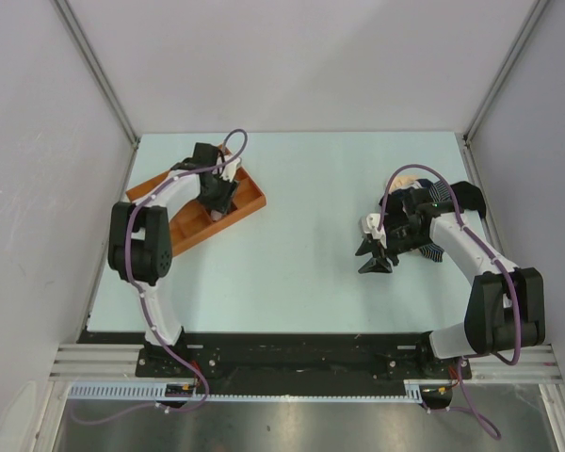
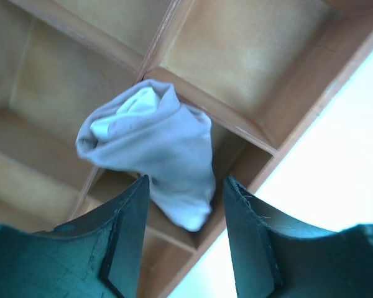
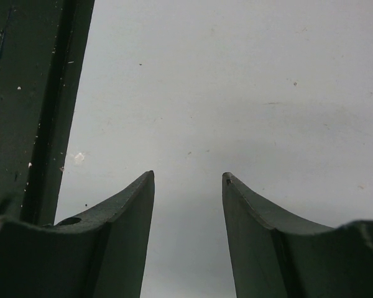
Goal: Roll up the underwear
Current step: Place the underwear in the storage box.
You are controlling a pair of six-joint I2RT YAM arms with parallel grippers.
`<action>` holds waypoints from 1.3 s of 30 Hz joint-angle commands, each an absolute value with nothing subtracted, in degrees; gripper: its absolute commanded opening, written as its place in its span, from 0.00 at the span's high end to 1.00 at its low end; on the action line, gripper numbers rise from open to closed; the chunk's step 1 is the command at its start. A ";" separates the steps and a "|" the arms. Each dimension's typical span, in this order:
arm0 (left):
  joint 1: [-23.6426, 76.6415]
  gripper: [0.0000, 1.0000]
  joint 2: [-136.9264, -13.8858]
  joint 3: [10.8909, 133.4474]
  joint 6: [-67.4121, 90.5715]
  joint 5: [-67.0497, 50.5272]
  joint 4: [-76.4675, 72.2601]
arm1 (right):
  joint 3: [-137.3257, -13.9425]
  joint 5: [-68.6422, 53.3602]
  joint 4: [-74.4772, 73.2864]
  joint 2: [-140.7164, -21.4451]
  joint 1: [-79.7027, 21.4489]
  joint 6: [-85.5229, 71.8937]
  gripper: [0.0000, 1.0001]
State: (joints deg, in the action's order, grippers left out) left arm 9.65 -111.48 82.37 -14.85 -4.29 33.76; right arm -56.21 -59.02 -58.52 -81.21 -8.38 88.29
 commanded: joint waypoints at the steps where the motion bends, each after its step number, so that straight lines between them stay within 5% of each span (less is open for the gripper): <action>1: 9.49 0.44 -105.47 83.32 -12.92 -4.75 36.47 | -58.36 -61.43 -59.76 -80.51 -8.09 89.73 0.48; 30: 8.44 0.41 -109.86 85.43 -8.79 -4.83 30.15 | -58.45 -61.61 -61.00 -81.21 -7.65 91.14 0.48; 39: 8.44 0.53 -113.02 86.04 -8.70 -4.13 29.53 | -58.62 -61.61 -61.61 -81.56 -7.38 91.84 0.48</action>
State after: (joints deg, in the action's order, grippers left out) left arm 8.95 -111.50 83.68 -9.87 -4.71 30.13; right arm -56.40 -59.46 -60.18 -81.21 -7.75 89.91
